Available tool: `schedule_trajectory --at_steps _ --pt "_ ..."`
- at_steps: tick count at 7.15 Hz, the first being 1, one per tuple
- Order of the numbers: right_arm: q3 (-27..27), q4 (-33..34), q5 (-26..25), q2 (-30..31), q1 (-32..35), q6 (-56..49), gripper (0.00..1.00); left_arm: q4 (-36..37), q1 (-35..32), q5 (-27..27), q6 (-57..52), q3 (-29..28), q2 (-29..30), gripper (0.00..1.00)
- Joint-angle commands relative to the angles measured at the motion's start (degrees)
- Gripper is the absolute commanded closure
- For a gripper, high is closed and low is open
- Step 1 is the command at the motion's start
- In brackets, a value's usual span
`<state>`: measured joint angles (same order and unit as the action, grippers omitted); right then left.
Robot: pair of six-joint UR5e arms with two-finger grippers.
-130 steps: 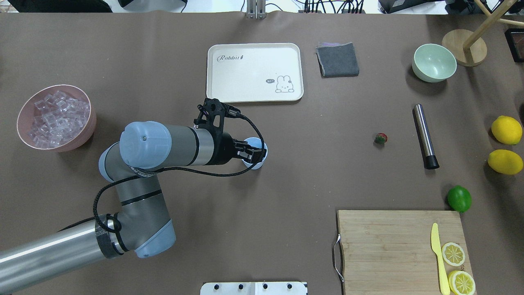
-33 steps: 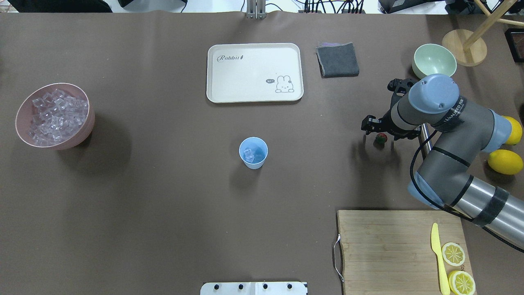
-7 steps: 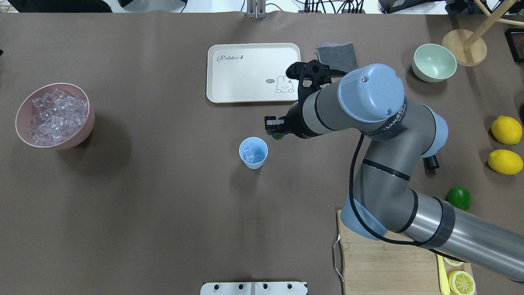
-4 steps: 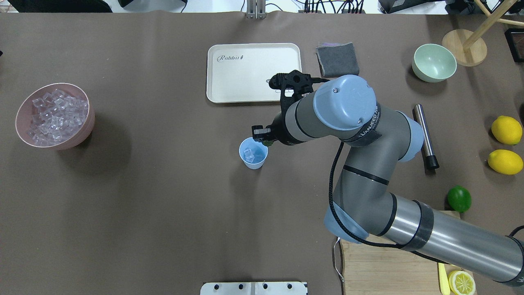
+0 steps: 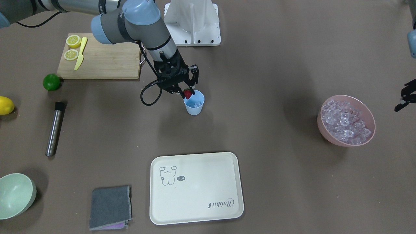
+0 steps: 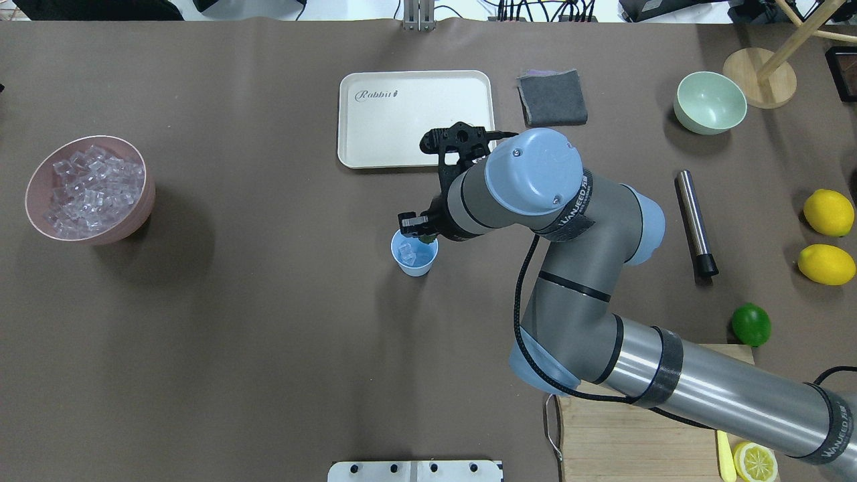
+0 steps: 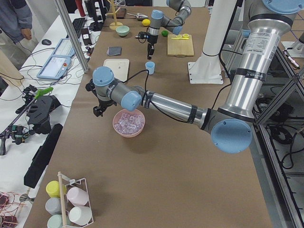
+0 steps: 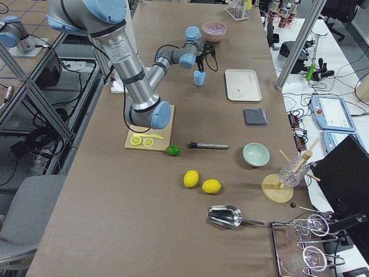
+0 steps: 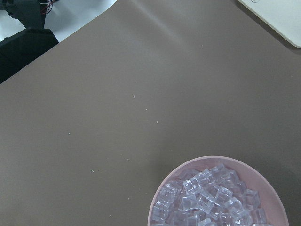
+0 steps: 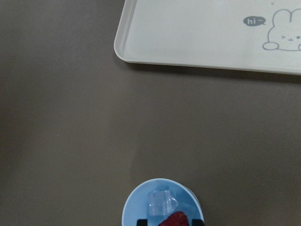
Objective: Mash ice and strawberries in cup
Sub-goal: 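Carry the strawberry over the light-blue cup and open the right gripper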
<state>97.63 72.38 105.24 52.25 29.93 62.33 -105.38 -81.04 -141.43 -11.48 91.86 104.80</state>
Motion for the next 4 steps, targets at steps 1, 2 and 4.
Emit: schedule_trajectory --at_steps 1,2,4 --pt "-1.0 0.0 -0.6 -0.8 -0.9 -0.6 1.0 0.0 0.0 0.0 0.0 -0.2 -0.1 0.03" --pt "-1.5 0.0 -0.6 -1.2 -1.4 -2.1 1.0 0.0 0.0 -0.1 -0.1 -0.1 -0.8 0.03" --pt "-1.7 0.0 -0.9 -1.2 -2.2 -2.5 0.99 0.0 -0.1 -0.1 -0.1 0.2 -1.4 0.03"
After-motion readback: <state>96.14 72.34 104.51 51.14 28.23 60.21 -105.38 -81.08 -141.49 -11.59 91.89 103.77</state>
